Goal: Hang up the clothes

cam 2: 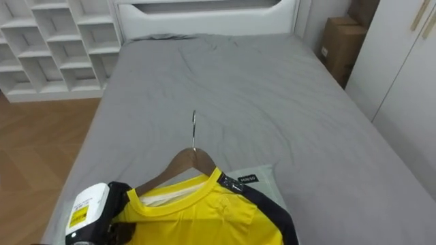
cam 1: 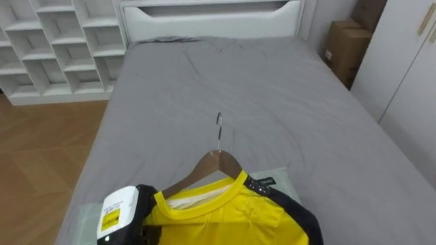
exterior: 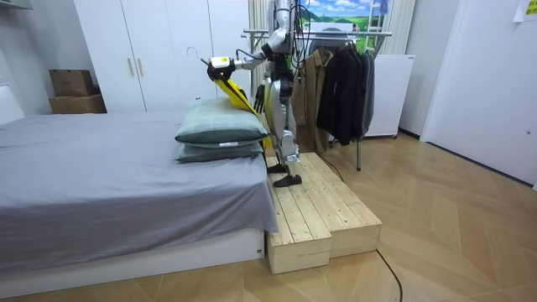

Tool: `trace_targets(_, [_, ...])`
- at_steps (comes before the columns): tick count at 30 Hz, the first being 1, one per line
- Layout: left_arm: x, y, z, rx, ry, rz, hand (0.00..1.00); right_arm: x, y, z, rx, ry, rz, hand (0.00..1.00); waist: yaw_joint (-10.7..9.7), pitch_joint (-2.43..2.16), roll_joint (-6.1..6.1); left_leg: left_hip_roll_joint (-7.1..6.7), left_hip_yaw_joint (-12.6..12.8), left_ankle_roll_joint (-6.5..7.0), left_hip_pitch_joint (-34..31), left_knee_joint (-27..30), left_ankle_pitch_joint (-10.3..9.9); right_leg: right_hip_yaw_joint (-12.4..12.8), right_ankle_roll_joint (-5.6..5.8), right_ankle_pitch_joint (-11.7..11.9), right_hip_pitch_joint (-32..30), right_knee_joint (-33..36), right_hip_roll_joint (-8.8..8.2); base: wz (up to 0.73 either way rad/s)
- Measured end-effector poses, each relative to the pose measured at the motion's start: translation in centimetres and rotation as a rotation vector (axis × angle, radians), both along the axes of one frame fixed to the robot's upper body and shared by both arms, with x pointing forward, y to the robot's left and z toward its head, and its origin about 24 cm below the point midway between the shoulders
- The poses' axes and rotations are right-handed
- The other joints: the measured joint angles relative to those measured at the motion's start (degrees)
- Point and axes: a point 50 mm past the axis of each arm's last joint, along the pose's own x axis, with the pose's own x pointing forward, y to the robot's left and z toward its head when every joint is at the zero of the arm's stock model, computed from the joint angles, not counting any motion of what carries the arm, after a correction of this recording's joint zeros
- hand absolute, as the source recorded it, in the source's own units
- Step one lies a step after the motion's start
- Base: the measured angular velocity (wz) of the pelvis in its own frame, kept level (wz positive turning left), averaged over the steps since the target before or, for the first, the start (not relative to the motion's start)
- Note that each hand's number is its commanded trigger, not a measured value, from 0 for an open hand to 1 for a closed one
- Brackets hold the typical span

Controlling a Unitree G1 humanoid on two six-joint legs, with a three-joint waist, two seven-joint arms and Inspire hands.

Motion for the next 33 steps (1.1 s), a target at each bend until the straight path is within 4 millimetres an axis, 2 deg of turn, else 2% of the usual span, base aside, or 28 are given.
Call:
trace_targets(4, [0.6,0.2,1.3,0.017,-0.059,-0.022,1.0,-0.4,-0.2,0.0,-0.004,0.001,-0.03,0.0,-0.17,-0.09,0.2,-0.02,-0.15,0.0,-0.04,0.03,0.0,-0.04,0.0,0.0,0.04,-0.02,0.07,0.0])
trace_targets(6, [0.9,0.5,2.2,0.026,-0.097,-0.033,1.0,-0.4,-0.5,0.0,-0.02,-0.002,-0.035,0.0,-0.77,-0.43,0.71,-0.05,-0.2,0.0,0.09,0.02,0.0,-0.04,0.0,0.01,0.14,0.01,0.06,0.0])
trace_targets(8, [1.2,0.6,2.9,0.026,-0.134,-0.037,1.0,-0.6,-0.9,0.1,-0.054,-0.002,-0.021,0.0,-1.01,-0.95,1.58,-0.1,-0.02,0.0,0.71,-0.12,0.0,0.25,0.01,0.01,0.53,0.08,0.11,-0.07])
trace_targets(13, [1.4,0.6,3.8,0.0,-0.179,-0.04,1.0,-0.3,-1.2,0.2,-0.121,-0.021,-0.006,0.0,-1.24,-0.91,1.71,0.04,0.32,0.0,2.24,-0.57,0.0,0.77,0.01,-0.01,1.39,0.14,0.15,-0.06])
trace_targets(14, [1.5,0.6,3.8,-0.008,-0.186,-0.035,1.0,-0.3,-1.4,0.2,-0.149,-0.021,-0.01,0.0,-1.43,-0.68,1.63,0.03,0.26,0.0,2.29,-0.55,0.01,0.64,0.01,-0.01,1.74,0.11,0.12,0.04])
trace_targets(18, [1.7,0.6,4.3,-0.01,-0.246,-0.011,1.0,0.2,-1.9,0.5,-0.239,-0.043,-0.02,0.0,-1.27,-0.38,1.38,0.03,0.21,0.0,2.14,-0.59,0.0,0.88,-0.01,-0.05,1.57,0.18,0.22,0.0])
trace_targets(21, [1.5,0.7,4.4,-0.017,-0.297,0.009,1.0,1.6,-2.7,1.1,-0.344,-0.103,-0.019,0.0,-1.04,-0.03,0.9,-0.01,0.4,0.01,2.11,-0.67,0.01,1.29,-0.07,-0.14,0.89,1.01,0.47,-0.07])
trace_targets(27, [1.4,0.8,4.6,-0.014,-0.333,0.025,1.0,4.5,-4.3,2.9,-0.492,-0.255,-0.107,0.0,-0.71,-0.01,0.8,-0.04,0.72,0.01,2.04,-0.72,0.02,1.26,-0.02,-0.17,0.73,0.97,0.53,-0.01])
trace_targets(31, [1.4,1.1,4.8,-0.012,-0.351,0.04,1.0,7.7,-4.2,5.1,-0.543,-0.43,-0.138,0.0,-0.3,-0.45,0.62,0.07,1.23,0.01,1.74,-0.67,0.03,1.69,-0.03,-0.16,-0.06,1.11,0.55,-0.06])
trace_targets(32, [1.4,1.1,4.8,-0.012,-0.351,0.039,1.0,8.3,-4.1,5.6,-0.556,-0.462,-0.145,0.0,0.07,-0.85,0.32,0.15,1.28,0.0,1.91,-0.7,0.03,1.69,-0.03,-0.16,0.07,1.11,0.54,0.0])
trace_targets(33, [1.4,1.1,4.8,-0.012,-0.351,0.039,1.0,8.5,-4.1,5.8,-0.562,-0.478,-0.147,0.0,0.33,-0.99,0.15,0.19,1.34,0.0,2.03,-0.73,0.03,1.74,-0.03,-0.16,0.17,1.12,0.53,-0.03])
